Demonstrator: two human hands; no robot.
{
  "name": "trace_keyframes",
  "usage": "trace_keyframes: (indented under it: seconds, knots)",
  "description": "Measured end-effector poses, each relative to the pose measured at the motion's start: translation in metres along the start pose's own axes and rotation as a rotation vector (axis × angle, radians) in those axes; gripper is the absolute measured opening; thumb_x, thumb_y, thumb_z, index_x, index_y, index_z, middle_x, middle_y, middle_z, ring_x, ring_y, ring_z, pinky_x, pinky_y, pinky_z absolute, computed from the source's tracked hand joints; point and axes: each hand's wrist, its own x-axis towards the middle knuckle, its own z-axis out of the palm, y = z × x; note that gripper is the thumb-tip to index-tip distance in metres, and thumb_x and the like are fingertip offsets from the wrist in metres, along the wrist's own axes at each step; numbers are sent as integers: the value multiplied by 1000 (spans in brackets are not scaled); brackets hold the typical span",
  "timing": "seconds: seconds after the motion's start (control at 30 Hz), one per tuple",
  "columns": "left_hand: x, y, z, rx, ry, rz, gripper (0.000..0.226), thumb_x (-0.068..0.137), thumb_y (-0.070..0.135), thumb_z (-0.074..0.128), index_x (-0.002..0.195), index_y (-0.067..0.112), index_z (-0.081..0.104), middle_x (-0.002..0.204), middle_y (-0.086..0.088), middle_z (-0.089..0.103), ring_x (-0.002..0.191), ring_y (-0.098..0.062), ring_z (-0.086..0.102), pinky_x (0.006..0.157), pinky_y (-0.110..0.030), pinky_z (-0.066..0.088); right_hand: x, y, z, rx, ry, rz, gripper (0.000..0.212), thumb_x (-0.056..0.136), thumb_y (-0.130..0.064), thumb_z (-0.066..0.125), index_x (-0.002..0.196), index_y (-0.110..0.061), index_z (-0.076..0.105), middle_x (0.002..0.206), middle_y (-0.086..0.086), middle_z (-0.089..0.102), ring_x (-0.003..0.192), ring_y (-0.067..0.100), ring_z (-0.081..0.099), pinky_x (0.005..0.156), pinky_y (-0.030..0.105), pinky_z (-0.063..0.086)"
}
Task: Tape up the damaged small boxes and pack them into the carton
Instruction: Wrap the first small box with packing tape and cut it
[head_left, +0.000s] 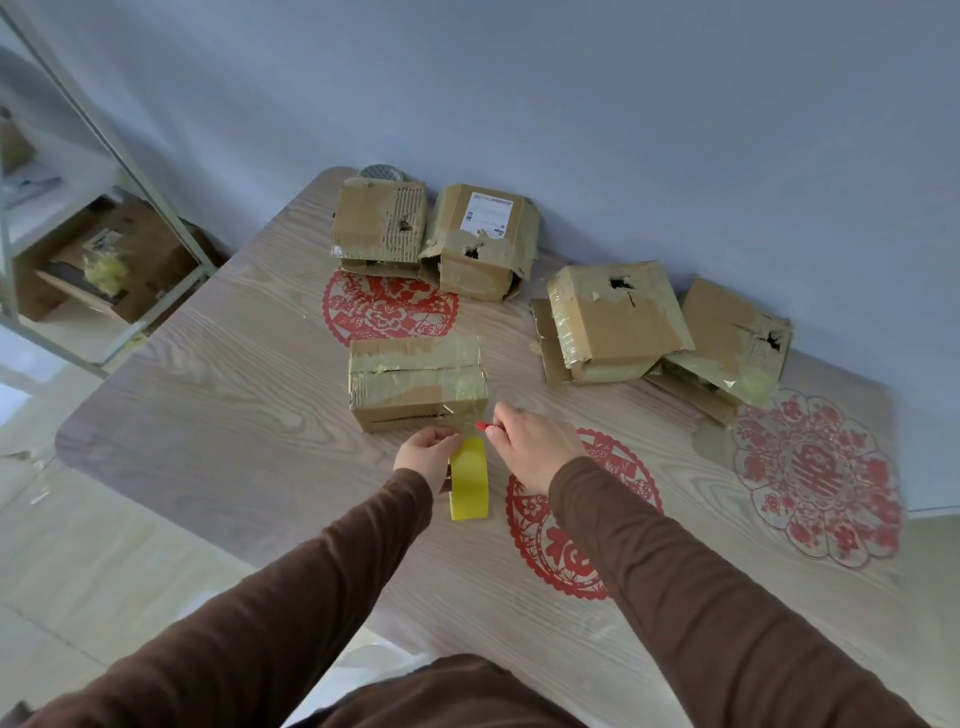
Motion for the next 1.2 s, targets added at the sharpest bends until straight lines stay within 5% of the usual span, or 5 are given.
trace_keyframes:
  seconds: [0.57,0.67,0.8,0.93,1.2]
  knots:
    - [14,0,-2,29,132,-17,13,89,21,74,80,15,67,74,-6,61,67,-22,56,53,-26,52,27,16,8,-161,-211,215,37,104,-45,44,108,-18,68,107,3,69,100,25,65,75,33,42]
    - [15,1,-4,64,159,23,11,88,21,75,81,14,70,70,-4,60,64,-20,53,54,-26,49,19,27,6,-52,-119,301,35,101,-48,40,104,-22,63,94,-1,68,84,22,64,73,33,50]
    - [15,3,-7,145,192,119,17,87,21,75,72,15,68,66,-2,55,63,-18,45,60,-28,39,8,15,0,223,256,235,37,98,-53,49,120,-24,47,88,-4,67,68,17,63,60,31,53]
    - [12,9,-13,366,163,212,16,87,23,72,73,18,69,63,2,58,62,-17,49,61,-26,39,20,-10,5,157,120,5,48,99,-46,55,144,-35,45,133,-4,62,110,19,64,83,33,52]
    - [5,35,-33,865,64,322,16,86,24,68,77,12,72,69,-2,61,66,-21,53,65,-31,48,29,-24,8,148,224,78,27,100,-38,56,126,-30,59,107,-3,71,93,22,67,63,28,35]
